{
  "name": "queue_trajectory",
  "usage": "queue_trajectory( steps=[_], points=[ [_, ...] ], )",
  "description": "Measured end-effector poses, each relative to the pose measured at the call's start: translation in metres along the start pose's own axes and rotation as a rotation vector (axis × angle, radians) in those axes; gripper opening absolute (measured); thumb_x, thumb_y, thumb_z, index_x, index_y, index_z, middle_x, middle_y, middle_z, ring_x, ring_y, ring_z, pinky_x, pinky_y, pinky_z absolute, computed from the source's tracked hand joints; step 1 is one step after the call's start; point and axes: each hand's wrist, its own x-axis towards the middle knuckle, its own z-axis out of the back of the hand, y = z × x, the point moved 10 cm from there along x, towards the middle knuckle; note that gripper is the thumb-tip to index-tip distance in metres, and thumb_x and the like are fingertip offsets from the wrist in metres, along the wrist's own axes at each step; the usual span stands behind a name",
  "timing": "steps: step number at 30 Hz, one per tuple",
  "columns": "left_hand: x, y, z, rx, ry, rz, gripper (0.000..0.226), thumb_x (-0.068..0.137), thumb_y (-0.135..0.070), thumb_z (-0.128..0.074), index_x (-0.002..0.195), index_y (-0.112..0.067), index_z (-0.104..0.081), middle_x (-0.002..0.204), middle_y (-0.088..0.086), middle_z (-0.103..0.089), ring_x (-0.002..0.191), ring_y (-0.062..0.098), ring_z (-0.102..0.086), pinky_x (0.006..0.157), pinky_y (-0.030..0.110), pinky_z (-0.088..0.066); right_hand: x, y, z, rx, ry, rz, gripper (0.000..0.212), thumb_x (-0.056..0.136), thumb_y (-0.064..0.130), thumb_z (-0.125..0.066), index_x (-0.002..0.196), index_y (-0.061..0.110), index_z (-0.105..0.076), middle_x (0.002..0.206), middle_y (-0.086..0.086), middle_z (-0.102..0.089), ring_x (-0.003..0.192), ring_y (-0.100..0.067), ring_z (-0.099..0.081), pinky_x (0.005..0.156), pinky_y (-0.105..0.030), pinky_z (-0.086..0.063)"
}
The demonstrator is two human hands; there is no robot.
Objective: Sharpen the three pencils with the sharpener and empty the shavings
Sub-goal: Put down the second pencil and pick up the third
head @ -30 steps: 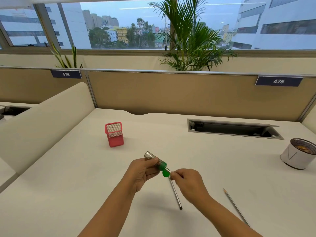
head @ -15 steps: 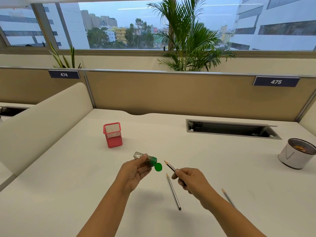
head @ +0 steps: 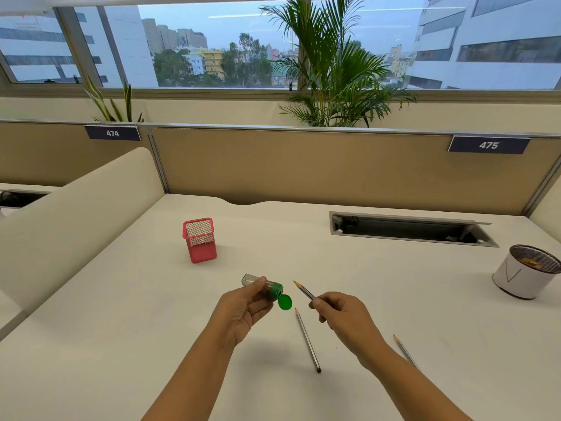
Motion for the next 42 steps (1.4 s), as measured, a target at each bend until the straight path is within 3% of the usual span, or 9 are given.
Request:
queue_trajectory(
  steps=[7,11,14,18,21,27,30,35,42],
  points=[
    [0.002,0.005,0.011,-0.001,-0.036,0.006,0.009,0.084,-0.007,-0.061,0.090,0.001,-0.060,0.063,0.013,-0.072,0.055,0.021,-0.070,0.082,0.040,-0.050,0.008,-0.024,0.011,-0.002,-0.084,-0.025,0.016,0.090,0.025,-0.057,0.095,0.016,-0.069,0.080,0.010,-0.058,0.068,-0.006,-0.050,0.066,-0.021,-0.040],
    [0.003,0.013,0.019,0.008,-0.056,0.020,0.006,0.084,-0.006,-0.061,0.086,0.000,-0.060,0.061,0.013,-0.072,0.059,0.023,-0.070,0.080,0.038,-0.052,0.012,-0.055,0.020,-0.025,-0.139,-0.088,0.014,0.090,0.023,-0.055,0.091,0.019,-0.069,0.083,0.008,-0.059,0.075,-0.013,-0.053,0.083,-0.036,-0.049],
    [0.003,0.019,0.023,0.009,-0.071,0.030,0.006,0.084,-0.005,-0.061,0.085,0.000,-0.060,0.061,0.013,-0.071,0.073,0.027,-0.067,0.089,0.042,-0.048,0.013,-0.073,0.024,0.004,-0.142,-0.136,0.019,0.092,0.017,-0.051,0.089,0.018,-0.069,0.070,0.006,-0.055,0.066,-0.015,-0.049,0.075,-0.033,-0.047],
    [0.003,0.027,0.026,0.028,-0.075,0.050,0.006,0.084,-0.005,-0.062,0.084,0.001,-0.061,0.062,0.013,-0.072,0.063,0.024,-0.070,0.090,0.042,-0.048,0.012,-0.092,0.027,0.104,-0.152,-0.179,0.018,0.094,0.011,-0.046,0.102,0.013,-0.063,0.073,0.000,-0.057,0.063,-0.015,-0.049,0.064,-0.024,-0.045],
    [0.003,0.030,0.028,0.037,-0.080,0.051,0.006,0.084,-0.005,-0.061,0.084,0.001,-0.061,0.061,0.013,-0.071,0.067,0.025,-0.068,0.090,0.042,-0.048,0.012,-0.104,0.028,0.156,-0.163,-0.224,0.019,0.095,0.009,-0.044,0.102,0.009,-0.061,0.075,-0.003,-0.059,0.063,-0.015,-0.050,0.058,-0.021,-0.045],
    [0.003,0.032,0.029,0.041,-0.079,0.054,0.006,0.084,-0.004,-0.061,0.085,0.002,-0.061,0.062,0.014,-0.071,0.077,0.029,-0.065,0.089,0.042,-0.047,0.015,-0.118,0.027,0.169,-0.168,-0.259,0.018,0.094,0.008,-0.045,0.100,0.006,-0.061,0.077,-0.004,-0.059,0.064,-0.016,-0.051,0.064,-0.025,-0.046],
    [0.003,0.033,0.029,0.048,-0.078,0.058,0.006,0.084,-0.004,-0.061,0.085,0.002,-0.061,0.062,0.014,-0.071,0.079,0.030,-0.064,0.089,0.042,-0.047,0.017,-0.123,0.030,0.109,-0.198,-0.249,0.014,0.093,0.009,-0.047,0.098,0.012,-0.061,0.080,-0.001,-0.062,0.070,-0.016,-0.053,0.070,-0.027,-0.046],
    [0.003,0.037,0.029,0.062,-0.082,0.063,0.005,0.084,-0.004,-0.061,0.084,0.002,-0.062,0.061,0.014,-0.071,0.080,0.031,-0.064,0.088,0.043,-0.047,0.019,-0.123,0.036,-0.128,-0.264,-0.170,0.015,0.091,0.010,-0.052,0.098,0.015,-0.064,0.082,0.003,-0.066,0.080,-0.014,-0.057,0.062,-0.018,-0.042],
    [0.005,0.039,0.031,0.088,-0.088,0.065,0.006,0.083,-0.004,-0.062,0.085,0.002,-0.061,0.063,0.014,-0.071,0.079,0.031,-0.065,0.087,0.043,-0.049,0.023,-0.115,0.030,-0.497,-0.261,-0.067,0.022,0.095,0.015,-0.046,0.106,0.012,-0.065,0.099,-0.001,-0.070,0.087,-0.016,-0.061,0.075,-0.023,-0.047]
  ],
)
